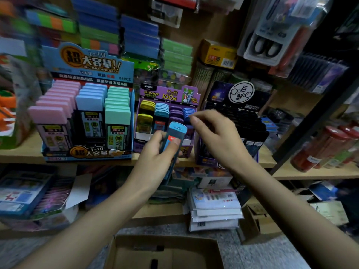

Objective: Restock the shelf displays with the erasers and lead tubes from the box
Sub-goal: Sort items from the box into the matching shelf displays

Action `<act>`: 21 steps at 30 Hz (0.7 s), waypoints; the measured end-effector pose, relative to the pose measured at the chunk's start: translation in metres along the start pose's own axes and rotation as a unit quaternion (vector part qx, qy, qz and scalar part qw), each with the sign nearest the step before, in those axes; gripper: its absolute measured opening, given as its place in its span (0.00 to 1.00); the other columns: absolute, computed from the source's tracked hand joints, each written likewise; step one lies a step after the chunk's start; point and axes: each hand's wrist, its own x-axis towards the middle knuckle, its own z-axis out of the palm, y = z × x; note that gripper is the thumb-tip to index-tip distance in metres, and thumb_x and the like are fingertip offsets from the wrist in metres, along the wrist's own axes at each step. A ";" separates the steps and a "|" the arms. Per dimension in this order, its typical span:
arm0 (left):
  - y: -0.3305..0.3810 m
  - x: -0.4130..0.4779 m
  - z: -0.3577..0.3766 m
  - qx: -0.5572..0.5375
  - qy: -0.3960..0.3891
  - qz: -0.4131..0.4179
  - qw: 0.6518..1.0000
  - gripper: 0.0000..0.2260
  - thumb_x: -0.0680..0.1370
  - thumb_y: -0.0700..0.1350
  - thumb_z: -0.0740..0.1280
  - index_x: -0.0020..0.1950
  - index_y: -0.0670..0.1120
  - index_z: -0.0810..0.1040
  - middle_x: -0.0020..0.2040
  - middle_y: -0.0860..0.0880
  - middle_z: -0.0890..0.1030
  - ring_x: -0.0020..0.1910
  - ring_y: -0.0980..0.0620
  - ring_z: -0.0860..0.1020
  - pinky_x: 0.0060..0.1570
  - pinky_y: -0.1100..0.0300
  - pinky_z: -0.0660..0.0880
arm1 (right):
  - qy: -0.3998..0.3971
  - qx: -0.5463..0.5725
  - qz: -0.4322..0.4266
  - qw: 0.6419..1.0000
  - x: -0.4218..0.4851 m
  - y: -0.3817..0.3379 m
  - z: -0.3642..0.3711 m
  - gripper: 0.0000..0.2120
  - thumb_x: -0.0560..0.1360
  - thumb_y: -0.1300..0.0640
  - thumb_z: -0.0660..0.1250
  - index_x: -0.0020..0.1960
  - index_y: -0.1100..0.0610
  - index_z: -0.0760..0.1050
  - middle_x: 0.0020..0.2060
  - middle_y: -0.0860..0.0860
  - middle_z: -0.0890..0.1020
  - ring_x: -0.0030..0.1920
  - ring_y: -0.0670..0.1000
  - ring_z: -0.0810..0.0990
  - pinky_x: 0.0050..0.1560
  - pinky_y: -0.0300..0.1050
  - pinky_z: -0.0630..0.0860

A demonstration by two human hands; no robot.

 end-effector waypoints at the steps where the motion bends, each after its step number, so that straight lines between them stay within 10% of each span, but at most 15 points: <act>1: 0.000 0.000 0.004 -0.001 -0.012 0.006 1.000 0.04 0.80 0.47 0.60 0.51 0.50 0.73 0.38 0.53 0.79 0.34 0.61 0.78 0.31 0.66 0.75 | -0.021 0.064 0.027 0.997 -0.005 -0.006 -0.001 0.06 0.77 0.55 0.65 0.51 0.54 0.79 0.43 0.48 0.81 0.44 0.44 0.77 0.46 0.38 0.72; 7: -0.008 0.004 0.008 0.154 0.008 0.063 0.986 0.04 0.78 0.49 0.63 0.51 0.50 0.72 0.43 0.55 0.77 0.40 0.62 0.76 0.39 0.66 0.72 | -0.018 0.132 0.053 0.990 0.001 -0.009 -0.004 0.02 0.73 0.62 0.69 0.46 0.57 0.79 0.39 0.51 0.82 0.42 0.50 0.80 0.47 0.45 0.76; 12: -0.021 0.005 -0.022 0.468 0.051 0.069 0.880 0.21 0.77 0.51 0.64 0.65 0.43 0.66 0.59 0.45 0.69 0.60 0.46 0.69 0.57 0.53 0.69 | 0.059 0.113 0.022 0.992 0.042 -0.009 0.001 0.03 0.74 0.61 0.69 0.45 0.55 0.78 0.38 0.46 0.80 0.41 0.46 0.78 0.45 0.44 0.77; 21: -0.032 0.004 -0.042 0.538 -0.019 0.086 0.838 0.24 0.78 0.51 0.63 0.70 0.44 0.62 0.63 0.48 0.67 0.63 0.50 0.68 0.58 0.59 0.67 | -0.008 0.008 -0.056 0.998 0.068 -0.016 0.026 0.06 0.74 0.60 0.69 0.49 0.60 0.80 0.42 0.49 0.81 0.43 0.46 0.77 0.46 0.38 0.72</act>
